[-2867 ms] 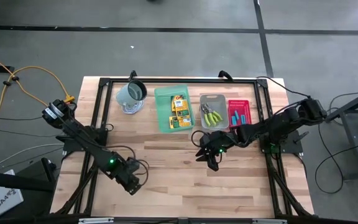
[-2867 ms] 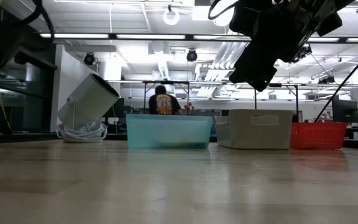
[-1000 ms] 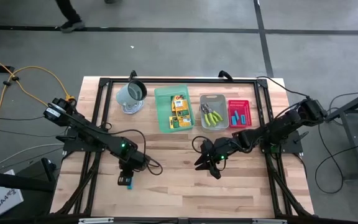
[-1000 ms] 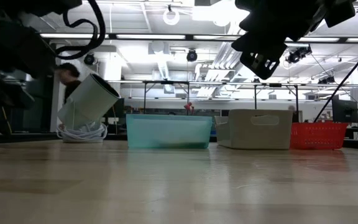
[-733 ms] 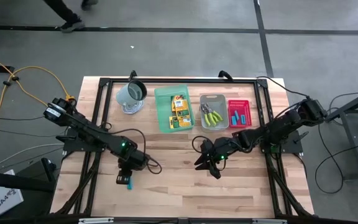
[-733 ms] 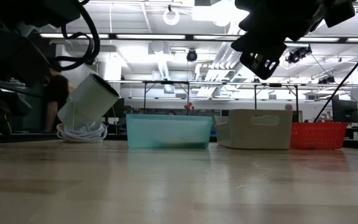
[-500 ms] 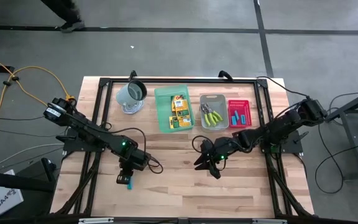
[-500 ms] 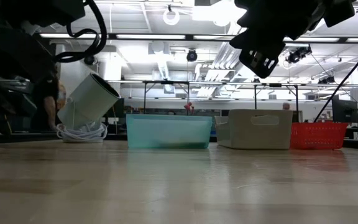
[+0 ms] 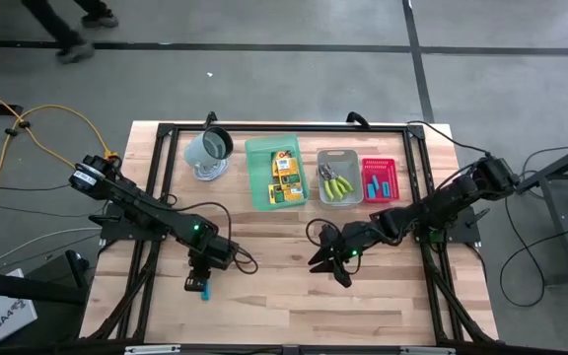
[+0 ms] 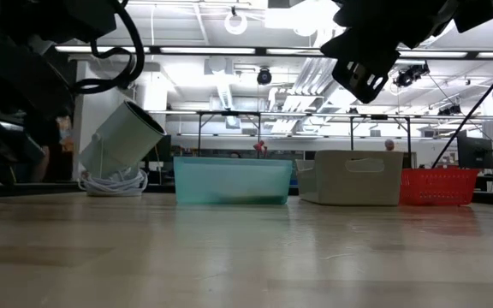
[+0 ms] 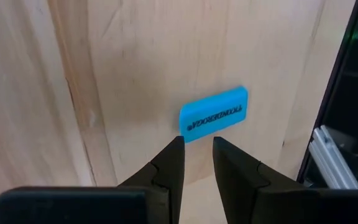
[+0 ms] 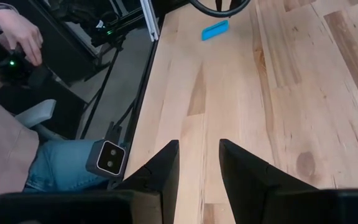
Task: Pick & Place School Supplies
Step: Put the blue eraser into the red bin
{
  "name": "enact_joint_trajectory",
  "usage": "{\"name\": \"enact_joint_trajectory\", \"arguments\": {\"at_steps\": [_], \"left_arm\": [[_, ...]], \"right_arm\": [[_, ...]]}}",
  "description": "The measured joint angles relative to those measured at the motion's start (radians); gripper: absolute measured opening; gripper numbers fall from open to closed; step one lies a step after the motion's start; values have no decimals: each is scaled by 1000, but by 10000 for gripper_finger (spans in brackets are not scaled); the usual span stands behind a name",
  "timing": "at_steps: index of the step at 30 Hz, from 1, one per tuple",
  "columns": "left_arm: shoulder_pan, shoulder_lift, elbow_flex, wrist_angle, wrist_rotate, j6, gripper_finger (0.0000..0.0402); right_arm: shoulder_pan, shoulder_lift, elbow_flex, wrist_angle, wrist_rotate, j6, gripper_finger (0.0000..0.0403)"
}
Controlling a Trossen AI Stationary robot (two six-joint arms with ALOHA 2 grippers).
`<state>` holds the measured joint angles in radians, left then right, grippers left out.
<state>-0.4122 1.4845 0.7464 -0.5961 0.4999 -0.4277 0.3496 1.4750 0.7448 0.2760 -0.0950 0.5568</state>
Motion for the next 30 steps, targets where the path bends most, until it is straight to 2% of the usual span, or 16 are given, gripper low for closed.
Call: {"name": "enact_joint_trajectory", "arguments": {"at_steps": [2, 10, 14, 17, 24, 30], "left_arm": [[0, 0, 0, 0, 3, -41, 80], [30, -19, 0, 54, 28, 13, 80], [76, -68, -19, 63, 28, 43, 80], [116, -134, -76, 92, 27, 29, 80], [161, -304, -242, 313, 91, -124, 80], [124, -322, -310, 334, 73, -234, 80]], "right_arm": [[0, 0, 0, 2, 0, 0, 105], [0, 0, 0, 40, 0, 0, 105], [5, 0, 0, 52, 0, 0, 105], [14, 0, 0, 51, 0, 21, 105], [31, 0, 0, 51, -1, 26, 105], [31, 0, 0, 50, 9, 25, 105]]}}
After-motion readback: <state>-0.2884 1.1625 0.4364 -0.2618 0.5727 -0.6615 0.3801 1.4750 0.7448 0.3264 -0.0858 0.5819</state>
